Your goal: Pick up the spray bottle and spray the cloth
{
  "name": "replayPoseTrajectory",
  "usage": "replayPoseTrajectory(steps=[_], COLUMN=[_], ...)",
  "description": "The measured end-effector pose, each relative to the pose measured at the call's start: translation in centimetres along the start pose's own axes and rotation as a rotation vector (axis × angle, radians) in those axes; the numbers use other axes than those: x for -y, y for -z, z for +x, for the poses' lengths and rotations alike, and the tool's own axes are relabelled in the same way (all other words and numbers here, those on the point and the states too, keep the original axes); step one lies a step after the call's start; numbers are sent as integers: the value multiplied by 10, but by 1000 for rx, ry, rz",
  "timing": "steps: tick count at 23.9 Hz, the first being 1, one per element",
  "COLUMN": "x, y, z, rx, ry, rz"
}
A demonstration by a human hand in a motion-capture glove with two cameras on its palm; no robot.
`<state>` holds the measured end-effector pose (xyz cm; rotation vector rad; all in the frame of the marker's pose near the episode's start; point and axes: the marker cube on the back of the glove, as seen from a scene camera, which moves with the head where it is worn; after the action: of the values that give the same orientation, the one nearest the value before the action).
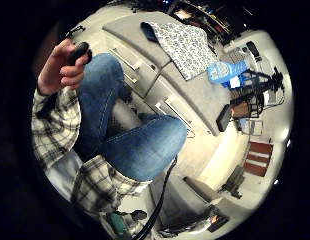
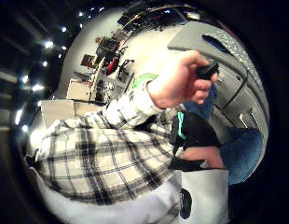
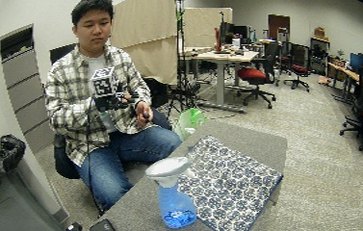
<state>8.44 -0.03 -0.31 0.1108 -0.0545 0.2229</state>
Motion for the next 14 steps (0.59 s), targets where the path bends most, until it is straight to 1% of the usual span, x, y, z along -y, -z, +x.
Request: replayPoseTrajectory(steps=[9, 14], x=[28, 51], y=[21, 27], z=[101, 161], rx=[103, 186], ry=[-222, -363], rz=[211, 292])
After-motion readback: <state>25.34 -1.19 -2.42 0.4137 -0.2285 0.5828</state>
